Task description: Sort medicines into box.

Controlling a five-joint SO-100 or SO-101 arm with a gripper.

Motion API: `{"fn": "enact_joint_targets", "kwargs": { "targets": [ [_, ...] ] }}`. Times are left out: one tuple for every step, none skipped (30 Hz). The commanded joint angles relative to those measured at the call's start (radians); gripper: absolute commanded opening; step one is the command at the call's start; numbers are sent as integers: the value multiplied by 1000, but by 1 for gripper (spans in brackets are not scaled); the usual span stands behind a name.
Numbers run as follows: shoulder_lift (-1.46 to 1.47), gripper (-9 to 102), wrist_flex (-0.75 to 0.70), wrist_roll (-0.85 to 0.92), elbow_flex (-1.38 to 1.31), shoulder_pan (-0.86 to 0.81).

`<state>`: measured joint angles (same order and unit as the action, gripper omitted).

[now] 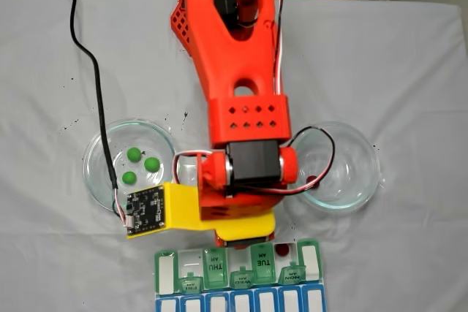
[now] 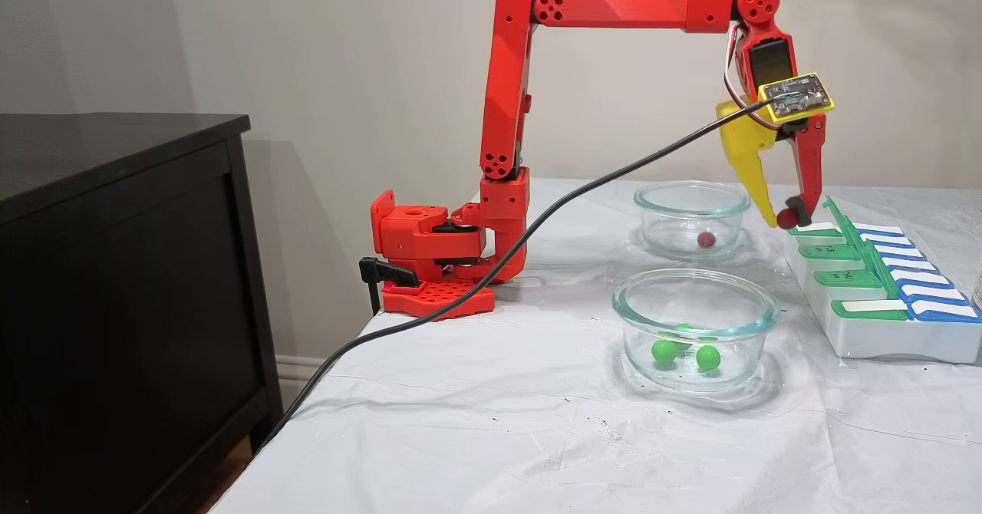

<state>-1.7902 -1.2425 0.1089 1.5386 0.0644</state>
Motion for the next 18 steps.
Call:
{"fn": "enact_joint_targets", "kwargs": {
  "targets": [
    [-6,0,31,5,-100,12],
    [3,0,40,5,-103,12],
    [14,0,49,8,-107,14],
    [21,0,61,8,-107,14],
    [29,0,74,9,-107,14],
    [34,0,92,9,-107,14],
    [38,0,110,8,-104,14],
    [44,0,124,5,-104,11],
    [52,0,133,2,-109,8],
    [63,0,140,0,-115,6],
    [71,0,143,0,-120,6],
    [78,0,152,2,-121,6],
    [83,0,163,3,-121,8],
    [87,0,173,3,-123,8],
    [92,0,183,3,-124,8],
    [95,0,186,8,-126,9],
    [97,0,187,12,-127,12],
    [98,0,193,21,-124,18]
  ]
}}
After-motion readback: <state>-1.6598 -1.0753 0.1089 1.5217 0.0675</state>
